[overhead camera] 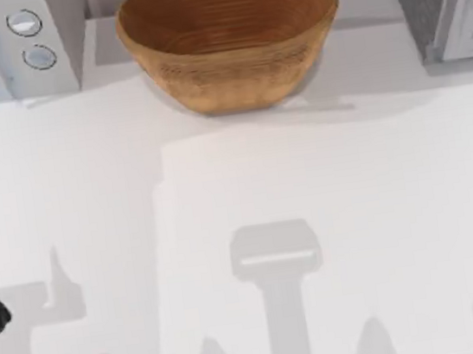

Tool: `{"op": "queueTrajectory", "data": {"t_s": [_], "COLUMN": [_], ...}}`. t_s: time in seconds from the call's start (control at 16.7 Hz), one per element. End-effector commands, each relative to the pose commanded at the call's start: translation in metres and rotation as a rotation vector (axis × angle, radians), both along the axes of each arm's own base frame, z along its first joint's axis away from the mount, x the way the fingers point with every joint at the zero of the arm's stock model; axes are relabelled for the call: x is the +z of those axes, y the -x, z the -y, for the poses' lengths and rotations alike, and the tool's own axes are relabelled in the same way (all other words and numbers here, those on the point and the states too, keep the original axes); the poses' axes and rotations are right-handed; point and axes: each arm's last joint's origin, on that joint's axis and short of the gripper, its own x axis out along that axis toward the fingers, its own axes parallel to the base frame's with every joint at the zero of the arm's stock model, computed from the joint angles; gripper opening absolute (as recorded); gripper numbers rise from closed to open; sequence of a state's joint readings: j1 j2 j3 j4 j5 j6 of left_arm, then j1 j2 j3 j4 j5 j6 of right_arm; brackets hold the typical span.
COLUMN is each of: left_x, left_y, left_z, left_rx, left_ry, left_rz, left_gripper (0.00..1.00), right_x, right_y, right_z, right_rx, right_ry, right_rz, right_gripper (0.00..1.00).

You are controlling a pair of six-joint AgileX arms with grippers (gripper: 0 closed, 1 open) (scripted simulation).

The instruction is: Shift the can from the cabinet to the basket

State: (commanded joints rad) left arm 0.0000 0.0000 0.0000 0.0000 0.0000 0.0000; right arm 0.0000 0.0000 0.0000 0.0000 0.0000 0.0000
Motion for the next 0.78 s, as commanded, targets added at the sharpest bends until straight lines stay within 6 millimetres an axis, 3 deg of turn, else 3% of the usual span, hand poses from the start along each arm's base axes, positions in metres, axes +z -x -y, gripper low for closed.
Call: {"op": "queueTrajectory", "data": {"t_s": [0.18,0.36,0.54,0.78], "left_x": [0.0,0.0,0.0,0.0], "left_y": [0.0,0.0,0.0,0.0], "left_z": [0.0,0.0,0.0,0.0], "left_rx": [0.0,0.0,0.0,0.0], "left_ry": [0.0,0.0,0.0,0.0], "left_rz": [0.0,0.0,0.0,0.0], "left_gripper": [1.0,1.0,1.0,1.0], "right_x": [0.003,0.026,0.074,0.164], "right_y": [0.0,-0.001,-0.005,-0.024], "right_z": [0.0,-0.001,-0.004,-0.01], "right_rx": [0.0,0.003,0.007,0.013], "right_ry": [0.0,0.0,0.001,0.001], "right_rz": [-0.003,-0.021,-0.03,-0.015], "right_gripper": [1.0,1.0,1.0,1.0]}}
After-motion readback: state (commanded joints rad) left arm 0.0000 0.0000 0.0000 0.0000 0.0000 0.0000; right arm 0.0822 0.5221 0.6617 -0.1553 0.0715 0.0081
